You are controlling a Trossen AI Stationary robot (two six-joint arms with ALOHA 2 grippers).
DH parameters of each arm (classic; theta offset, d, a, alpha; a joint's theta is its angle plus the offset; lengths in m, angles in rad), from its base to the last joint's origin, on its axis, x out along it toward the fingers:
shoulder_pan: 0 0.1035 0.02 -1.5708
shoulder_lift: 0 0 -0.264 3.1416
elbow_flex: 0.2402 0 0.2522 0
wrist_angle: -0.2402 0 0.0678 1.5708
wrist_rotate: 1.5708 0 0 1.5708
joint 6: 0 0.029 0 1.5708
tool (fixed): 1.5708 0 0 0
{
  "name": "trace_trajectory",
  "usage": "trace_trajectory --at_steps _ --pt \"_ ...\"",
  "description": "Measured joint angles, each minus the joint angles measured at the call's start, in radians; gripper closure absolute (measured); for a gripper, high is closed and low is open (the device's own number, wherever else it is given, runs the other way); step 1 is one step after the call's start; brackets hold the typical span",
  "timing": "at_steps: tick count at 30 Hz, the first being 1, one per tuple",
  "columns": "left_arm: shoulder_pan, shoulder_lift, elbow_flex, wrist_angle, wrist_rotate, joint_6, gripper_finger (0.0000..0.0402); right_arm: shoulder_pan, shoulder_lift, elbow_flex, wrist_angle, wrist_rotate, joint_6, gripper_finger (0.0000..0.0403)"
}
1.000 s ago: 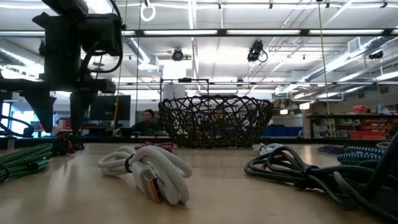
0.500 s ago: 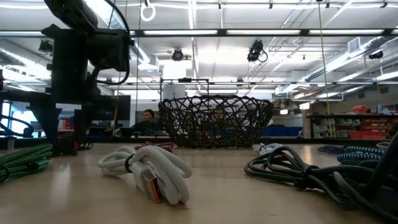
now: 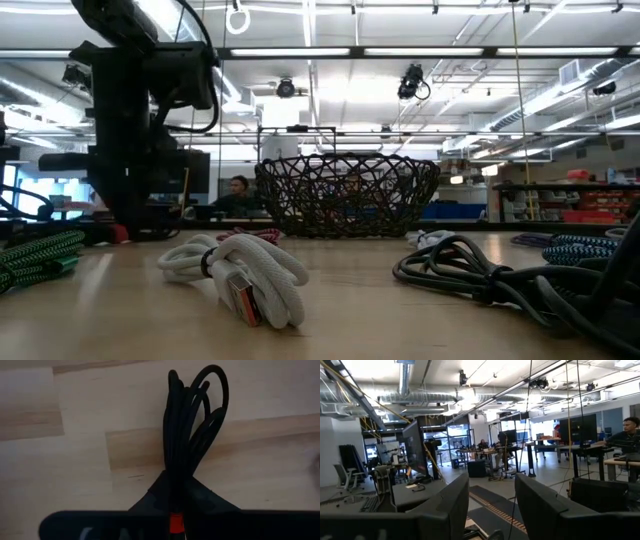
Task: Pick and place USB-C Cables
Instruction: Put the top black charger cable into the black mesh basket
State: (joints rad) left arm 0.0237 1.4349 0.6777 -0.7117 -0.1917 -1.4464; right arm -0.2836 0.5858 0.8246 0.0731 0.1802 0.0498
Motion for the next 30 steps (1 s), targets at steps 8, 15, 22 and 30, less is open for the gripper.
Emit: trace_trajectory --at_steps 8,15,22,30 --pt "-0.027 -0.073 0.106 -0.019 -0.133 0.075 0.0382 0.000 0.000 0.000 0.000 0.000 0.000 0.0237" --pt "-0.019 -0.171 0.351 -0.043 -0.330 0.332 0.0382 0.000 0.000 0.000 -0.001 0.000 0.012 0.0237" --pt "0.081 -0.126 0.624 -0.029 -0.421 0.724 0.0383 0.000 0.000 0.000 -0.002 0.000 0.037 0.0237" --pt "0.254 -0.005 0.774 0.125 -0.221 1.025 0.0383 0.000 0.001 0.000 -0.002 0.000 0.060 0.0237"
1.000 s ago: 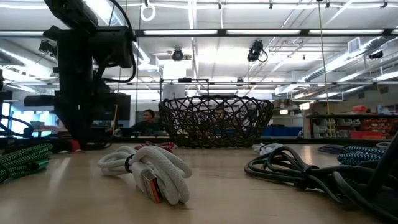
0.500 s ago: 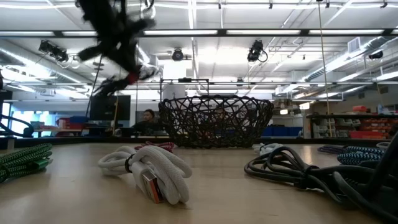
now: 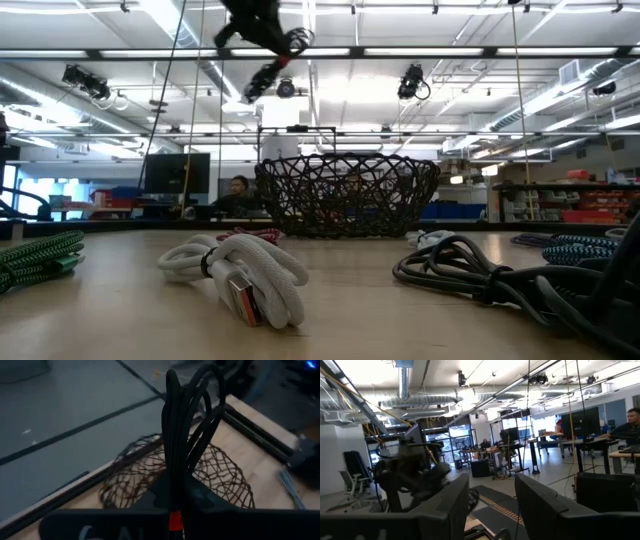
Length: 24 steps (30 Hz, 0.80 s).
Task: Pick and place USB-C Cables
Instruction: Put the top black charger cable into the black mesh basket
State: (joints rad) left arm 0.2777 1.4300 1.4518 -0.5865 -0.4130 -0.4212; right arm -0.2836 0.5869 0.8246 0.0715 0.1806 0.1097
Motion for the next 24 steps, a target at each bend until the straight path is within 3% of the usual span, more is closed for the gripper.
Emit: trace_trajectory --at_steps 7,17,19,24 --pt "0.088 0.182 0.024 0.144 0.257 0.051 0.0383 0.000 0.000 0.000 0.000 0.000 0.002 0.0237" --pt "0.107 0.448 0.023 0.395 0.463 0.077 0.0383 0.000 0.000 0.000 0.000 0.000 0.000 0.0237" --pt "0.106 0.477 0.033 0.385 0.483 0.103 0.0383 0.000 0.000 0.000 0.000 0.003 0.000 0.0237" --pt "0.107 0.524 0.083 0.172 0.505 0.273 0.0383 0.000 0.000 0.000 0.000 0.008 0.000 0.0237"
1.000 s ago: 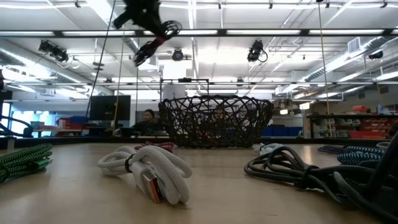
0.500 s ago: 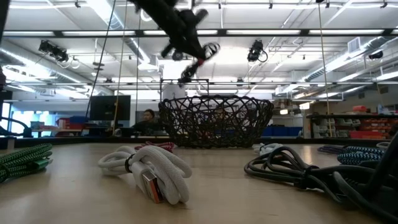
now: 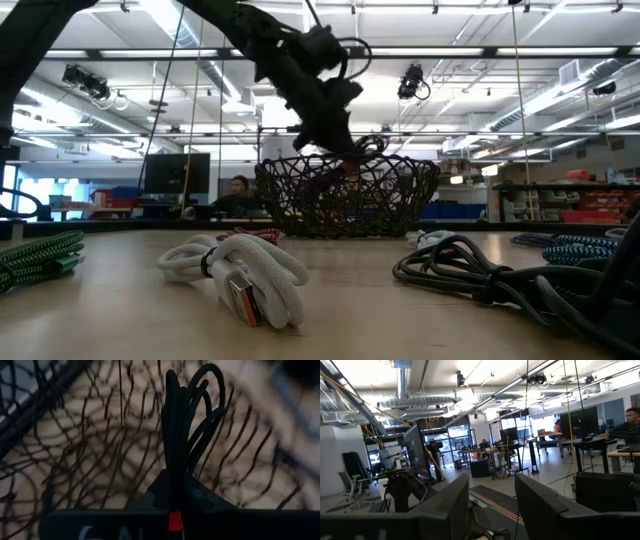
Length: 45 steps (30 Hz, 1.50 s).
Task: Pick and place USB-C Cables
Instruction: Put the top black charger cable into the black mesh basket
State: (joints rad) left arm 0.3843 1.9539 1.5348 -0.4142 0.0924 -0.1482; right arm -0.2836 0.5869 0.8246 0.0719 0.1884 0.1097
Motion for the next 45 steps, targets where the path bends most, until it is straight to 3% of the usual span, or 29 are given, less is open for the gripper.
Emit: trace_trajectory --at_steps 4,9,15,37,45 --pt "0.002 0.008 0.024 -0.095 0.040 0.138 0.0383 0.000 0.000 0.000 0.000 0.000 0.000 0.0237" --pt "0.001 0.006 0.025 -0.072 0.121 0.287 0.0383 0.000 0.000 0.000 0.001 0.001 0.000 0.0237" --pt "-0.002 0.005 0.025 -0.121 0.141 0.414 0.0383 0.000 0.000 0.000 0.002 0.004 0.000 0.0237" --pt "0.006 0.078 0.025 -0.146 0.182 0.501 0.0383 0.000 0.000 0.000 0.002 0.001 0.000 0.0237" --pt "0.005 0.078 0.025 -0.115 0.182 0.503 0.0303 0.000 0.000 0.000 0.001 0.000 0.000 0.0237"
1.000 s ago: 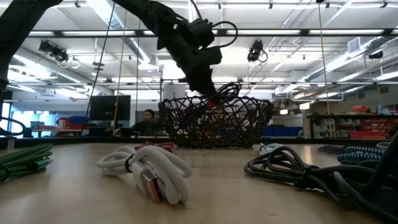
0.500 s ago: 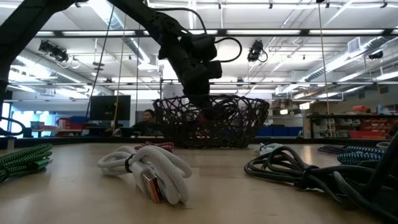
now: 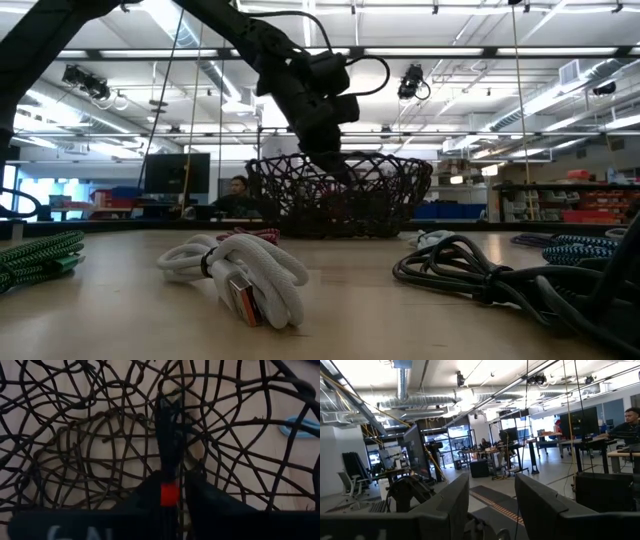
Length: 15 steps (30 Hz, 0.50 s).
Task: Pick and place USB-C Cables
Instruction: Put the top black charger cable into the black mesh basket, then put the violet charger cable into the black mesh basket
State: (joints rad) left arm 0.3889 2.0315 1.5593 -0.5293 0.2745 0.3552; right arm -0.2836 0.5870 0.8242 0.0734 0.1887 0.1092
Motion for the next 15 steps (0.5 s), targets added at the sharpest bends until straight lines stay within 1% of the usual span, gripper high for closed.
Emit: trace_trajectory --at_steps 5,8,11,15 --pt "0.000 -0.009 0.003 0.014 -0.015 -0.010 0.0277 0.000 0.000 0.000 0.000 0.000 -0.008 0.0237" --pt "0.000 -0.019 0.044 -0.024 -0.032 -0.053 0.0271 0.000 0.000 0.000 -0.002 0.000 -0.008 0.0237" --pt "0.000 -0.041 0.129 -0.125 -0.033 -0.082 0.0271 0.000 -0.002 0.000 -0.030 -0.007 0.008 0.0237" --pt "-0.001 -0.056 0.282 -0.299 -0.044 -0.106 0.0270 0.000 -0.008 0.000 -0.141 -0.008 0.075 0.0237"
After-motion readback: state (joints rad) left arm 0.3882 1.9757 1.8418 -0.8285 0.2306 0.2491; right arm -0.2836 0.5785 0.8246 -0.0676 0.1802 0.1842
